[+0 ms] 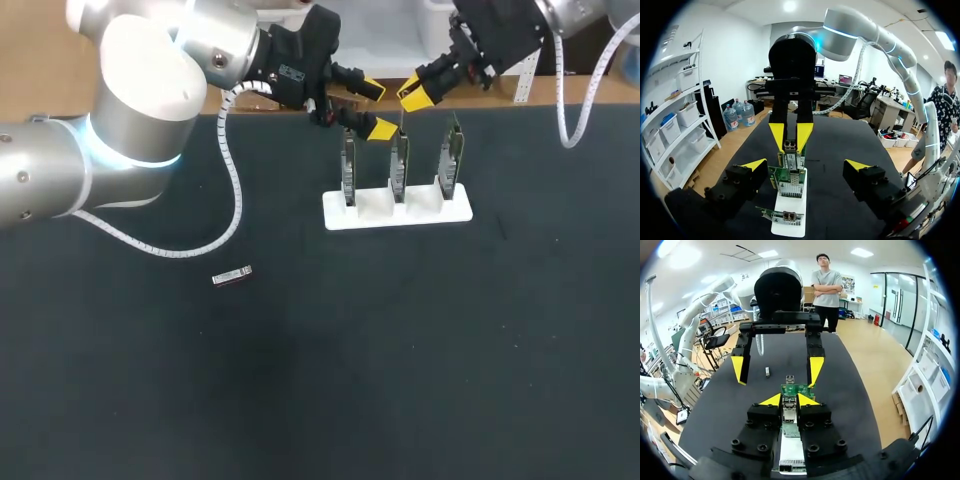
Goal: Pick up the optical module with the left hand, and insert it into the network port with the right hand.
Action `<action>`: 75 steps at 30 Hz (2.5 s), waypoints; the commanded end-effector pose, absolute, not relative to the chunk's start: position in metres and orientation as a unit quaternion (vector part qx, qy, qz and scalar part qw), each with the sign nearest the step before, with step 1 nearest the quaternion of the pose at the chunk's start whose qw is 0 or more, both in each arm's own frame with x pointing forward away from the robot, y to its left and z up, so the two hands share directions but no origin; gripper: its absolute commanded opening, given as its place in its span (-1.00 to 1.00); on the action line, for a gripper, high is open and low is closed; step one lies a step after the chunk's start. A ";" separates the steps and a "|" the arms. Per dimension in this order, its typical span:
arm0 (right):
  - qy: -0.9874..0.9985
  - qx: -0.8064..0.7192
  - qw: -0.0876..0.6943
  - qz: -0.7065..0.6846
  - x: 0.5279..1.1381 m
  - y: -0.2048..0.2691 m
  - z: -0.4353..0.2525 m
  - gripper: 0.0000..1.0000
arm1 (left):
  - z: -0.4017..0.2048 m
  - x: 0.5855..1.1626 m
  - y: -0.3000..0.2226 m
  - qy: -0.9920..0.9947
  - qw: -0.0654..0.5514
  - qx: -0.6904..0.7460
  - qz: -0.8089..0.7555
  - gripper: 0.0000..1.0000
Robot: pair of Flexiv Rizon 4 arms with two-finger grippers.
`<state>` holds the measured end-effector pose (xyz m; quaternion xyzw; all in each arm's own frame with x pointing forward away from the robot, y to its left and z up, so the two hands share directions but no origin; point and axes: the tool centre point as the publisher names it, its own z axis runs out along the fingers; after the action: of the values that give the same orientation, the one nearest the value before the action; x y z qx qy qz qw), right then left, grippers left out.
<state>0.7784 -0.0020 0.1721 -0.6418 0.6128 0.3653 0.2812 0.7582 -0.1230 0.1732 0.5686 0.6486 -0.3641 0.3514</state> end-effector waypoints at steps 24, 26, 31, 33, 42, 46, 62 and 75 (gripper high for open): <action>0.607 -0.648 0.286 0.360 0.773 -0.001 0.172 -1.00 | 0.174 0.761 -0.124 0.650 0.347 0.570 -0.364 1.00; 0.608 -0.649 0.287 0.356 0.773 -0.002 0.173 -1.00 | 0.174 0.761 -0.124 0.650 0.347 0.570 -0.364 1.00; 0.609 -0.648 0.286 0.358 0.772 -0.002 0.172 -1.00 | 0.174 0.761 -0.124 0.650 0.347 0.570 -0.364 1.00; 0.609 -0.648 0.286 0.358 0.771 -0.001 0.171 -1.00 | 0.174 0.761 -0.124 0.650 0.347 0.570 -0.364 1.00; 0.609 -0.647 0.288 0.358 0.771 -0.001 0.171 -1.00 | 0.174 0.761 -0.124 0.650 0.347 0.570 -0.364 1.00; 0.606 -0.650 0.290 0.354 0.772 0.000 0.171 -1.00 | 0.174 0.761 -0.124 0.650 0.347 0.570 -0.364 1.00; 0.605 -0.652 0.290 0.352 0.772 -0.002 0.170 -1.00 | 0.174 0.761 -0.124 0.650 0.347 0.570 -0.364 1.00; 0.608 -0.653 0.290 0.346 0.769 -0.003 0.167 -1.00 | 0.174 0.761 -0.124 0.650 0.347 0.570 -0.364 1.00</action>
<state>0.7747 -0.0036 0.1695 -0.6540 0.6062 0.3498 0.2872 0.7583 -0.1230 0.1732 0.5686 0.6486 -0.3641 0.3514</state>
